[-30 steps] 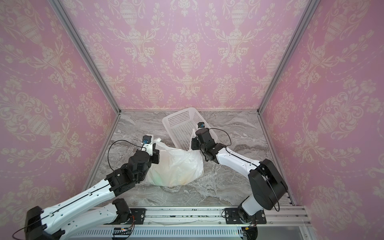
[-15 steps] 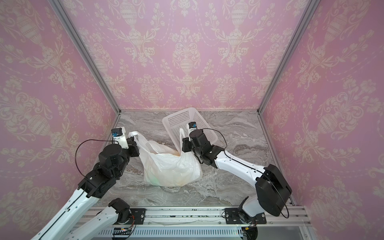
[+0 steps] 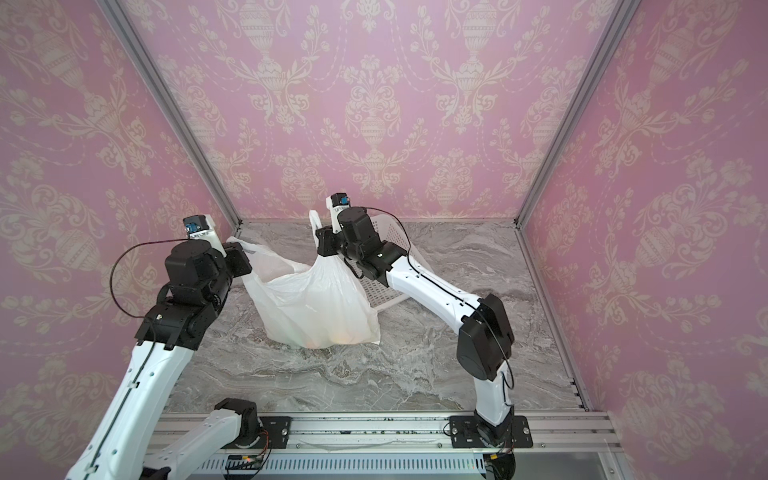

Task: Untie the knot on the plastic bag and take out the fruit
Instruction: 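Lift both handles with both grippers, raising the bag off the table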

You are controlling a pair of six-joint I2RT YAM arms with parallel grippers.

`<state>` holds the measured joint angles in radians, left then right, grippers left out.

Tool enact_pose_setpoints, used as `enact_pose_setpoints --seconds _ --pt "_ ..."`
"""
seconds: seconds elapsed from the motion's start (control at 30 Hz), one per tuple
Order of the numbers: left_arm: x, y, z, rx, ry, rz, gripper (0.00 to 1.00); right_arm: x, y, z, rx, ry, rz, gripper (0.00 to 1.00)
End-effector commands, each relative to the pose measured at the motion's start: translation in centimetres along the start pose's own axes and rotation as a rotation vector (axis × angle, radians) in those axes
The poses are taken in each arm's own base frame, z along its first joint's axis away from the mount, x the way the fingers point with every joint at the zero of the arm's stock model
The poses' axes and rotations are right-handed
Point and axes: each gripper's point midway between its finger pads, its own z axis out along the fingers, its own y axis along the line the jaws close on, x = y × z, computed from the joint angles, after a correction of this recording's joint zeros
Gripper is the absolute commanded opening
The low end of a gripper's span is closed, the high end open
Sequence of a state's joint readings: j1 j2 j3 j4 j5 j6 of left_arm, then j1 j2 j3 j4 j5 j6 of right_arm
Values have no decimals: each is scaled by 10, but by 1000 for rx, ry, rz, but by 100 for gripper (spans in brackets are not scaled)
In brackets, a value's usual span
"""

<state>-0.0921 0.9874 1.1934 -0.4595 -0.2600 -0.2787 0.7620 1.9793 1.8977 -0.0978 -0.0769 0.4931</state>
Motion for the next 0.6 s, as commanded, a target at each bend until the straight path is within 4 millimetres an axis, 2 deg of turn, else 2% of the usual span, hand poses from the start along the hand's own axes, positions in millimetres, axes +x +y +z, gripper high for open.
enact_pose_setpoints --seconds 0.0,0.07,0.17,0.27,0.4,0.5,0.57 --pt "-17 -2 8 45 38 -42 0 -22 7 18 -33 1 -27 0" --pt "-33 3 17 35 43 -63 0 -34 8 38 -44 -2 -33 0" --pt "-54 11 27 21 35 -94 0 -58 12 50 -78 -58 -47 0" --pt "-72 14 30 19 16 -109 0 -91 23 44 -133 -173 -76 0" --pt "-92 13 27 42 -8 -128 0 -116 38 28 -181 -289 -134 0" --pt "-101 9 20 62 -15 -130 0 -121 48 16 -207 -302 -164 0" --pt "-92 7 15 85 0 -139 0 -114 46 14 -205 -280 -157 0"
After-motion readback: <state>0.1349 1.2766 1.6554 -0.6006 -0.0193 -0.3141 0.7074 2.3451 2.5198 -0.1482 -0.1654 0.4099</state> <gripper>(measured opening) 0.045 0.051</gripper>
